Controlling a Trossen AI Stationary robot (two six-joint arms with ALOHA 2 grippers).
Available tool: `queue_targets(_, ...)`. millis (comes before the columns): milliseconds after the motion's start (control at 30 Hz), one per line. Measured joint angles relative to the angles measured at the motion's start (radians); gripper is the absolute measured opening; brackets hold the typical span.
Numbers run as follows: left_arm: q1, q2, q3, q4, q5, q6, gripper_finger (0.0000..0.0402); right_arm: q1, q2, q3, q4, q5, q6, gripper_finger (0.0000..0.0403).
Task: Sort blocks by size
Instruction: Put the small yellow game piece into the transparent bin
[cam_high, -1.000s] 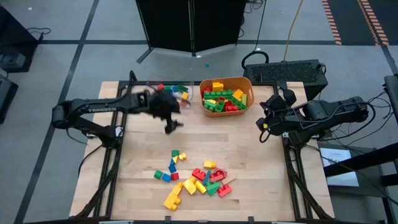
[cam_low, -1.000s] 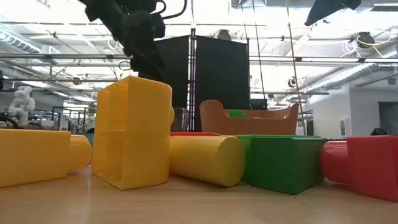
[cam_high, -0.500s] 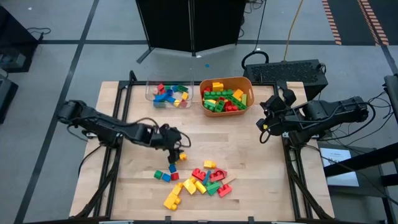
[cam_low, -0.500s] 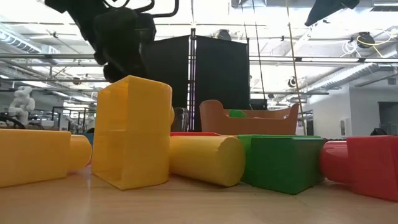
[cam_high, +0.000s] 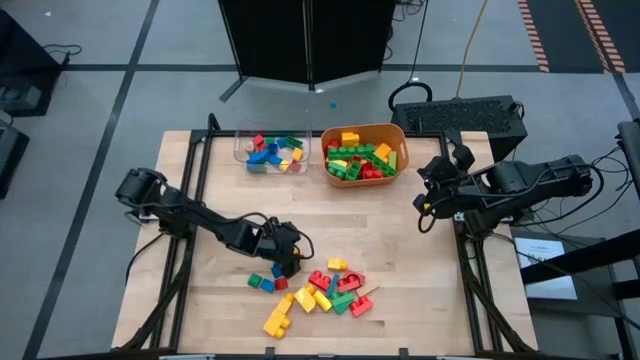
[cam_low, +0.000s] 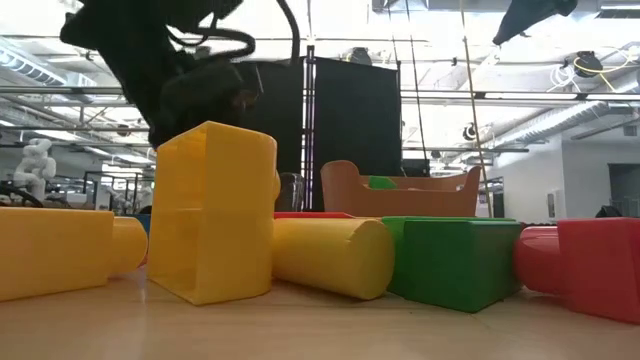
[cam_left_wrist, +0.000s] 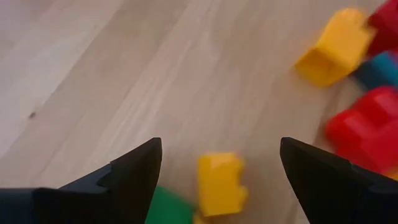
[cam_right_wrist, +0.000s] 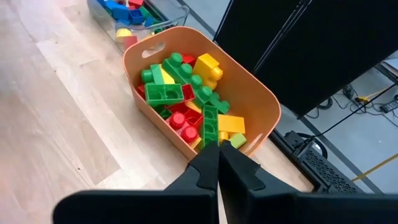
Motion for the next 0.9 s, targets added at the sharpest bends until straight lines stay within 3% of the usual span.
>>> queue_targets(267, 0.000, 0.033, 0.000, -0.017, 0.079, -0.004, 0.0259, 0.000, 0.000, 0.000, 0.000, -0.014, -0.023, 0.0004)
queue_targets(633, 0.036, 0.034, 0.025, -0.022, 0.079, 0.002, 0.0053, 0.000, 0.000, 0.000, 0.000, -0.014, -0.023, 0.0004)
queue_targets(900, 0.151, 0.006, 0.104, -0.058, 0.075, 0.179, 0.0052, 0.000, 0.000, 0.000, 0.000, -0.014, -0.023, 0.0004)
